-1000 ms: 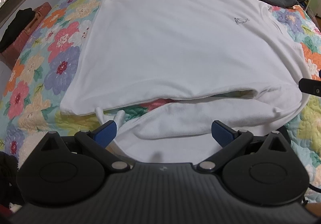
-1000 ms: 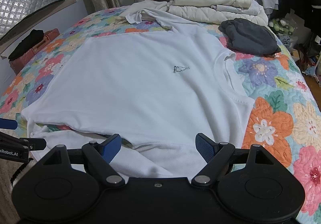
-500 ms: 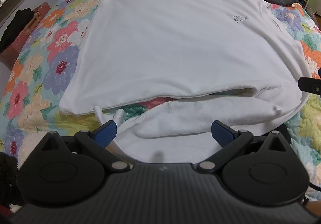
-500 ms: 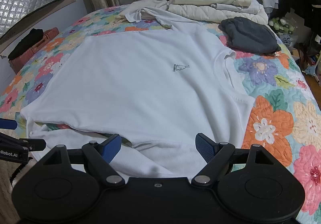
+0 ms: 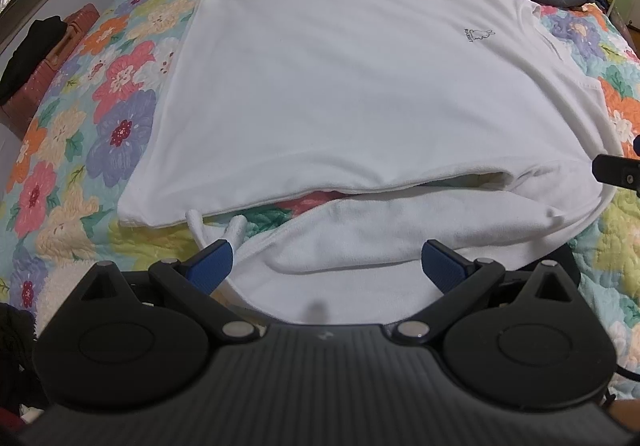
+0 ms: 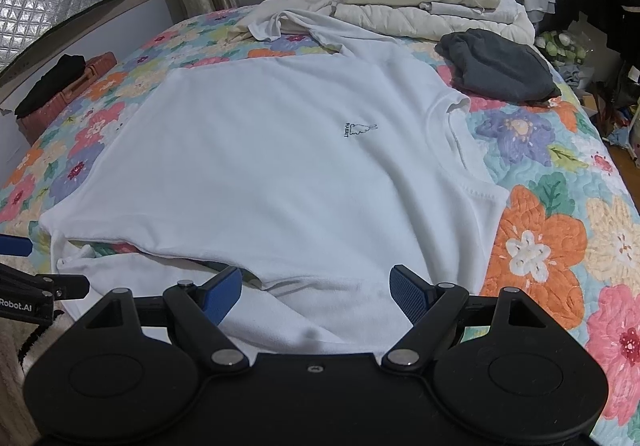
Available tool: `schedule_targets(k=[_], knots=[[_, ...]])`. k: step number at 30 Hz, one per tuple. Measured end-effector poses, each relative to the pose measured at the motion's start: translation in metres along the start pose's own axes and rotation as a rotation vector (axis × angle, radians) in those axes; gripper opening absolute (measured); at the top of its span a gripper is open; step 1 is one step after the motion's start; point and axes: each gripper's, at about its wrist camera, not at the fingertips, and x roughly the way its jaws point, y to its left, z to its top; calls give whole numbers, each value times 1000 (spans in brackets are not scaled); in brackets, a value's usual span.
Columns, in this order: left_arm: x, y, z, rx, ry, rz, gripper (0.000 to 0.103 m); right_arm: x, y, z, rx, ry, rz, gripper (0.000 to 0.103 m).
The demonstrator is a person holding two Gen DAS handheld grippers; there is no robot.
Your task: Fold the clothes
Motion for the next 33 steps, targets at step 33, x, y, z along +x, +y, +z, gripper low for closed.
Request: schedule_targets(k=[33], knots=[[28,48,-2,-92,-29,-68,99,27,1,-3,-54,-93,218,85]])
